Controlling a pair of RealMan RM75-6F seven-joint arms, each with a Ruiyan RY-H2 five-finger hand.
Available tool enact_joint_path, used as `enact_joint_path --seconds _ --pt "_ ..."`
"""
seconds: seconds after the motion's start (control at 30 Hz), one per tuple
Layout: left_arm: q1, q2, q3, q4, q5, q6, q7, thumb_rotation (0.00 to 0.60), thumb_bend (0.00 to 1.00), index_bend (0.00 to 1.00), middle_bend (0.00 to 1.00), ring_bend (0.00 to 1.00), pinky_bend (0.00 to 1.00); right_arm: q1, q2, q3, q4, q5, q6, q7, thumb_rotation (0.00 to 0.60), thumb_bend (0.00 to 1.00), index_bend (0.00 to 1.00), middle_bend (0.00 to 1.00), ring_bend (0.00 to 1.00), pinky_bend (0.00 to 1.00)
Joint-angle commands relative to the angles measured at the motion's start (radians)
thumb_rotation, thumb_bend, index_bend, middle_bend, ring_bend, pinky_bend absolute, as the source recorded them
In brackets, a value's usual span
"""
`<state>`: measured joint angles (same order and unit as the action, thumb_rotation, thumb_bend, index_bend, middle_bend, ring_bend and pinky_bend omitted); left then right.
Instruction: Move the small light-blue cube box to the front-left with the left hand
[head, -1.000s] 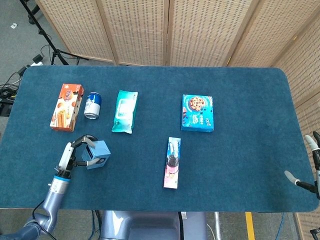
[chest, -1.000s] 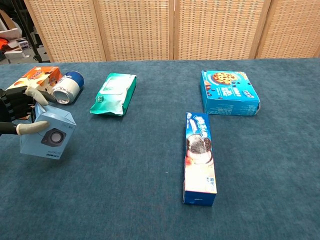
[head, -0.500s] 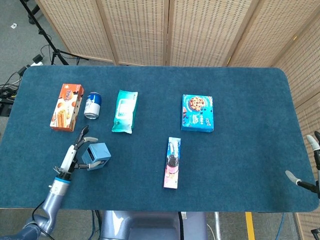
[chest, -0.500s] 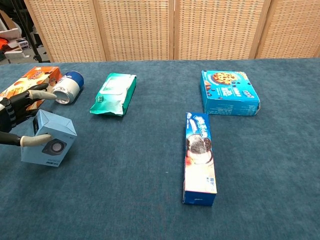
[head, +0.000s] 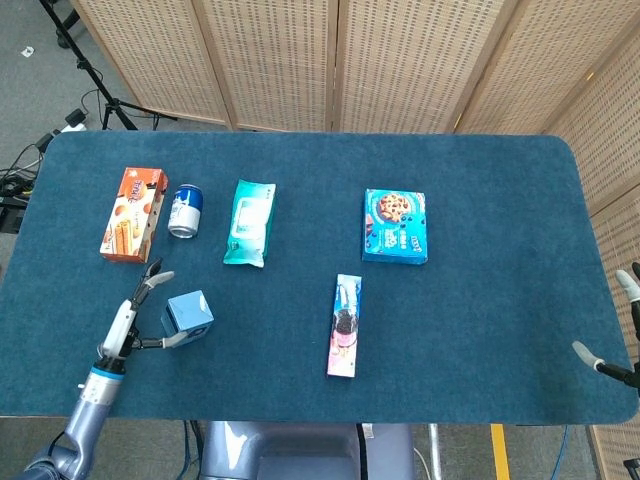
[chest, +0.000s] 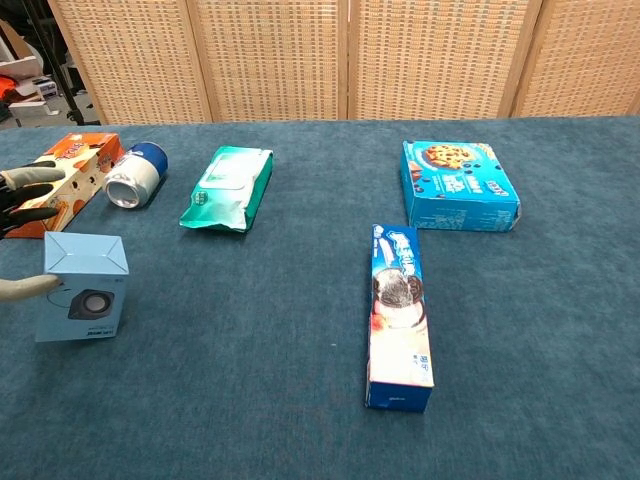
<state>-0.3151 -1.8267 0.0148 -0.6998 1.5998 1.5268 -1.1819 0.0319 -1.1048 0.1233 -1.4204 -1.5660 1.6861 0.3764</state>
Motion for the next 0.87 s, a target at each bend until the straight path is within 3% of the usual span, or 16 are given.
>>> enact_joint_path --seconds 0.03,0.2,0.4,0.5,0.63,0.77,0.87 --pt "0.016 0.018 0.005 -0.018 -0.006 0.004 0.005 0.6 0.02 0.16 0.0 0.0 0.1 -0.001 0.001 -0.001 -0.001 -0.002 0.002 0.001 0.6 0.0 0.0 0.0 0.0 0.0" --pt "0.035 0.049 -0.009 -0.061 0.007 0.09 0.019 0.6 0.01 0.15 0.0 0.0 0.08 -0.001 0.001 -0.002 -0.002 -0.005 0.005 -0.001 0.6 0.0 0.0 0.0 0.0 0.0" --pt "0.027 0.197 -0.023 -0.253 0.063 0.194 0.198 0.6 0.0 0.12 0.0 0.0 0.02 -0.002 0.002 -0.004 -0.006 -0.013 0.009 -0.004 0.6 0.0 0.0 0.0 0.0 0.0" --pt "0.019 0.322 -0.03 -0.396 0.064 0.174 0.345 0.6 0.0 0.1 0.0 0.0 0.0 -0.003 0.003 -0.005 -0.008 -0.014 0.01 -0.004 0.6 0.0 0.0 0.0 0.0 0.0" --pt "0.029 0.502 -0.045 -0.597 -0.017 0.075 0.65 0.6 0.0 0.01 0.0 0.0 0.0 -0.006 0.004 -0.004 -0.008 -0.012 0.015 -0.004 0.6 0.0 0.0 0.0 0.0 0.0" --pt "0.041 0.607 -0.061 -0.737 -0.16 -0.046 0.916 0.6 0.0 0.0 0.0 0.0 0.0 -0.011 0.005 0.0 -0.014 -0.002 0.019 -0.021 0.6 0.0 0.0 0.0 0.0 0.0" --pt "0.05 0.619 -0.071 -0.774 -0.196 -0.061 0.966 0.6 0.0 0.0 0.0 0.0 0.0 -0.014 0.003 0.004 -0.018 0.006 0.022 -0.042 0.6 0.0 0.0 0.0 0.0 0.0"
